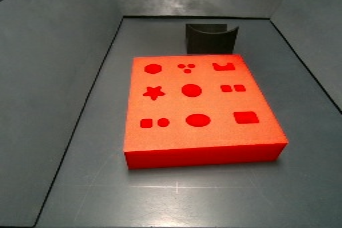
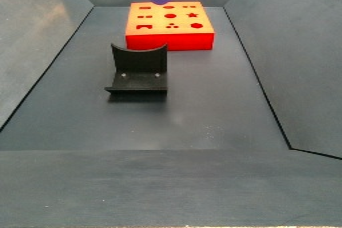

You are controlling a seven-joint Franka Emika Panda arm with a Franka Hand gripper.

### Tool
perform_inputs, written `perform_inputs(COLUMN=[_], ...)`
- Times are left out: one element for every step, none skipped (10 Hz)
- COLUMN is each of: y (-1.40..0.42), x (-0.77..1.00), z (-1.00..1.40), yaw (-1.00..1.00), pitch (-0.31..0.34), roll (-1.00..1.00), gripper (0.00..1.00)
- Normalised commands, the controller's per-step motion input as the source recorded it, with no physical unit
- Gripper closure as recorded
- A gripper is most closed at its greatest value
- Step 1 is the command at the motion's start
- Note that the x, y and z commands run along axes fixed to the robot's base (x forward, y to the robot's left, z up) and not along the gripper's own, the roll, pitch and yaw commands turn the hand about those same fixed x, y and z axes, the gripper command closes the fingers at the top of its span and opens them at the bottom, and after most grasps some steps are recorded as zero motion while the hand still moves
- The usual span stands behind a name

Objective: Pick up the round object. Move up. Place the round object on the fixture. Regrasp the round object. Move to above the board. Insert the round object.
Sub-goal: Place the round object on the fixture.

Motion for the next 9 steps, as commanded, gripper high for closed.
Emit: perform_inputs(y=[-0.01,-0.01,-0.34,-0.31,-0.15,-0.06,-0.04,0.01,0.02], x=[0.43,0.35,0.60,0.50,0.46,0.34,0.27,0.10,0.07], z=[0.02,0.01,-0.64,-0.61,-0.45,-0.20,-0.12,-0.05,-0.03], yaw=[0.02,0.02,0.02,0.01,0.01,0.00,0.00,-0.01,-0.01], pitch=[0.167,0.168,0.003,0.003,-0.005,-0.001,0.004,0.035,0.039], roll=[0.02,0.02,-1.00,-1.00,-1.00,-1.00,-1.00,-1.00,-1.00], gripper=[1.00,1.00,1.00,1.00,1.00,1.00,1.00,1.00,1.00])
